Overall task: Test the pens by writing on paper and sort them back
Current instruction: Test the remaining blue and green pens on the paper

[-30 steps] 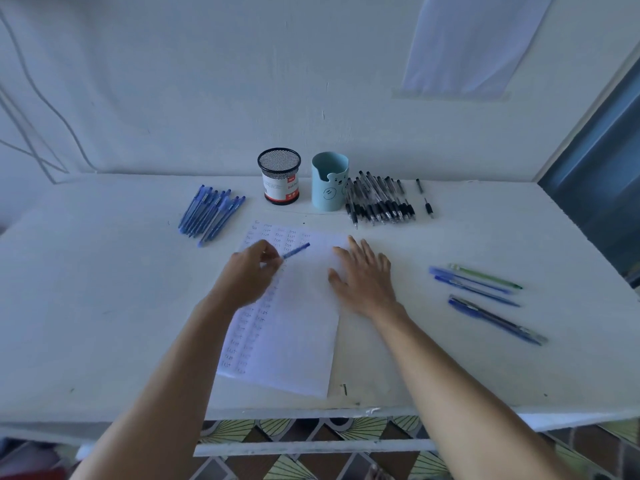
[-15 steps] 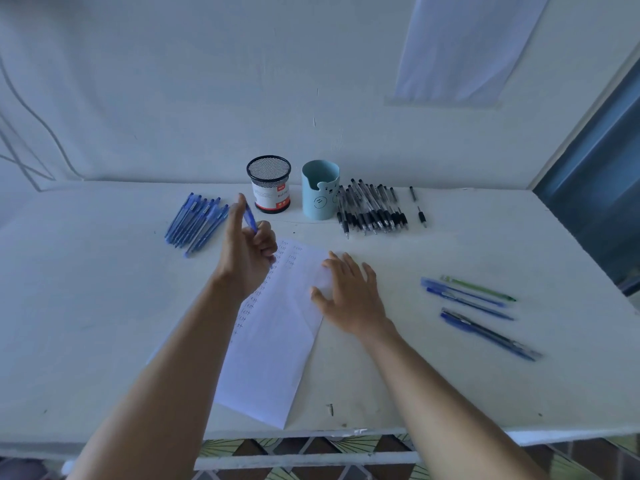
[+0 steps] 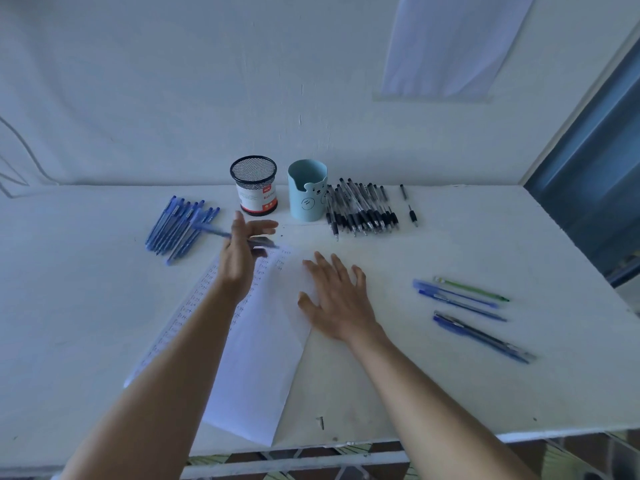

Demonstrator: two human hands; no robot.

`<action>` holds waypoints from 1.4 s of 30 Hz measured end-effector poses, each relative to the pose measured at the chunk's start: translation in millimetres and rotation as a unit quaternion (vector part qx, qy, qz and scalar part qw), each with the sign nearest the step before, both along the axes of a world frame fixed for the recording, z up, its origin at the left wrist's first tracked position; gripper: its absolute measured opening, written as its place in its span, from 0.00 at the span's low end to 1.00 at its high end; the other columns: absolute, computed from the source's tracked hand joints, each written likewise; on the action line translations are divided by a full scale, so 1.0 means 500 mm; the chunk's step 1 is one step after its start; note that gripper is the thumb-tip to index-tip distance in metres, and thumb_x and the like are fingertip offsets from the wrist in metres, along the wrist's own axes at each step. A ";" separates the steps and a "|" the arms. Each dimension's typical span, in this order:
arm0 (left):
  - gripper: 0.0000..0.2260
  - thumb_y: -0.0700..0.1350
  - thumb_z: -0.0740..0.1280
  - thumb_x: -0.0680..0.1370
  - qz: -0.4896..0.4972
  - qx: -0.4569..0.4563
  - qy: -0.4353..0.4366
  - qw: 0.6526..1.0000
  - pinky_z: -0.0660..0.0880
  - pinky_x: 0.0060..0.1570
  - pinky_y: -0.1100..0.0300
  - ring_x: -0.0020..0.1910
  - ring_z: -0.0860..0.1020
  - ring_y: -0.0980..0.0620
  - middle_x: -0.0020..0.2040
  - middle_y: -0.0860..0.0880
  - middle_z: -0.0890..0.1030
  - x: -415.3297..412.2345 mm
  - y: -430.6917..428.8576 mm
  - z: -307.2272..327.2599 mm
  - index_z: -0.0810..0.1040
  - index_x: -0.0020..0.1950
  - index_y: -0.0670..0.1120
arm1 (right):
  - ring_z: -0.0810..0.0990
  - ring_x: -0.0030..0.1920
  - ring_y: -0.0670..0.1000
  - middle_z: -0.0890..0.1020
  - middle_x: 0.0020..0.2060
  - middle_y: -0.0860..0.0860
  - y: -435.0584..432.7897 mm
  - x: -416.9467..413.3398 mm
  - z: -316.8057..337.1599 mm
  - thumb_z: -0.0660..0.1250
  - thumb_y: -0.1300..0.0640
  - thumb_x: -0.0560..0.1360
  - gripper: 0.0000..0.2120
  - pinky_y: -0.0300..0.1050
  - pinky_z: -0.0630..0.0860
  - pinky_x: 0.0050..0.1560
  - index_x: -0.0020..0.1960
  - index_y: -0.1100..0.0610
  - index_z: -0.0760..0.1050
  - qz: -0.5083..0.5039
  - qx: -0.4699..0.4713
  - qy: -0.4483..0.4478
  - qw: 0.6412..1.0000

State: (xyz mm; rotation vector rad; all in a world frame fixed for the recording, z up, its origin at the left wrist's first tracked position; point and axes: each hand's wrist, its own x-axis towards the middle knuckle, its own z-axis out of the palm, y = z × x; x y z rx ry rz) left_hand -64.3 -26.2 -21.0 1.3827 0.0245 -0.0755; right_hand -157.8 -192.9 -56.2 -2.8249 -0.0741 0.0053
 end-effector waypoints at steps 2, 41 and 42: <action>0.25 0.56 0.51 0.86 0.013 0.038 -0.020 0.999 0.72 0.31 0.58 0.31 0.76 0.49 0.33 0.46 0.80 0.005 0.004 -0.011 0.78 0.45 0.40 | 0.44 0.80 0.51 0.50 0.81 0.46 0.001 0.003 0.000 0.52 0.40 0.79 0.31 0.60 0.41 0.76 0.79 0.47 0.52 -0.002 -0.011 0.009 1.000; 0.16 0.28 0.59 0.65 -0.014 0.379 -0.092 0.921 0.54 0.31 0.59 0.32 0.57 0.50 0.30 0.48 0.58 0.009 -0.001 -0.032 0.57 0.31 0.46 | 0.47 0.80 0.51 0.52 0.80 0.46 0.004 0.008 -0.001 0.54 0.39 0.77 0.31 0.60 0.45 0.75 0.77 0.46 0.55 -0.015 -0.021 0.004 1.000; 0.16 0.28 0.59 0.65 -0.011 0.377 -0.091 0.921 0.54 0.31 0.59 0.32 0.57 0.50 0.30 0.48 0.58 0.010 -0.001 -0.033 0.57 0.31 0.46 | 0.47 0.80 0.51 0.52 0.80 0.46 0.004 0.008 -0.001 0.55 0.40 0.77 0.31 0.59 0.45 0.75 0.78 0.46 0.55 -0.015 -0.021 0.003 1.000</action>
